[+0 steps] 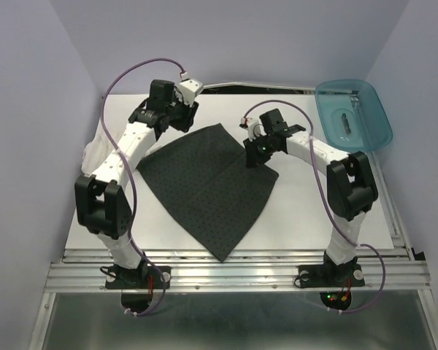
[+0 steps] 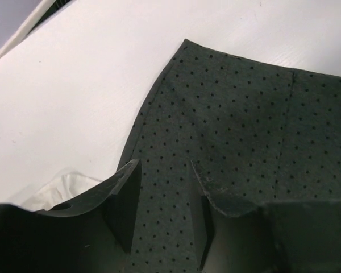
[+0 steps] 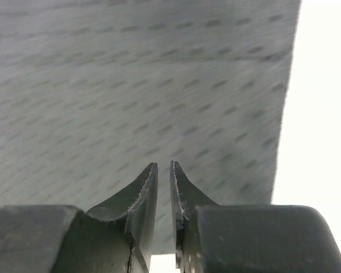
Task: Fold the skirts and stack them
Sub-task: Flatten the skirt out
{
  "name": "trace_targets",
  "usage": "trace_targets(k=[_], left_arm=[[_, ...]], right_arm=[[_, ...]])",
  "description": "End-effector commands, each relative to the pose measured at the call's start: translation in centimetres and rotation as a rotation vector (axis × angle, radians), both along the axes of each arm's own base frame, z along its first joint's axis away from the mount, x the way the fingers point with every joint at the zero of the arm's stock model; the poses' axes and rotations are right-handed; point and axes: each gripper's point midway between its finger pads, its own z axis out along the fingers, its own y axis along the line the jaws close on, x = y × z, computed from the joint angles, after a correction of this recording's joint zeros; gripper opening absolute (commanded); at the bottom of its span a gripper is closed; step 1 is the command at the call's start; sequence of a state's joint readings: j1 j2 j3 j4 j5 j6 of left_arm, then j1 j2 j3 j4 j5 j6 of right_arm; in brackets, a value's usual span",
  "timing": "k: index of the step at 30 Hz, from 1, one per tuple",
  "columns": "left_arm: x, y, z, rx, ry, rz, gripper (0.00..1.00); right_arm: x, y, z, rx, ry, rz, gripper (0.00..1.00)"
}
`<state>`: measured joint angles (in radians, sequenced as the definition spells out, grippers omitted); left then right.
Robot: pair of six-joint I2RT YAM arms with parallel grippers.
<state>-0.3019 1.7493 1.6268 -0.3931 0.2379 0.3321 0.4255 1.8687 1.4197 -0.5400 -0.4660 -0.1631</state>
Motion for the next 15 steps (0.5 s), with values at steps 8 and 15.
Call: trace_targets(k=[8,15], left_arm=[[-10.1,2.0,-10.6,0.051,0.272,-0.044,0.49],[-11.9,2.4,-16.8,0.171,0.393,-0.061,0.47]], right_arm=[[2.0,-6.5,-8.4,-0.351,-0.012,-0.085,0.13],[-7.6,-11.4,-12.7,-0.498,0.204,-0.047,0.08]])
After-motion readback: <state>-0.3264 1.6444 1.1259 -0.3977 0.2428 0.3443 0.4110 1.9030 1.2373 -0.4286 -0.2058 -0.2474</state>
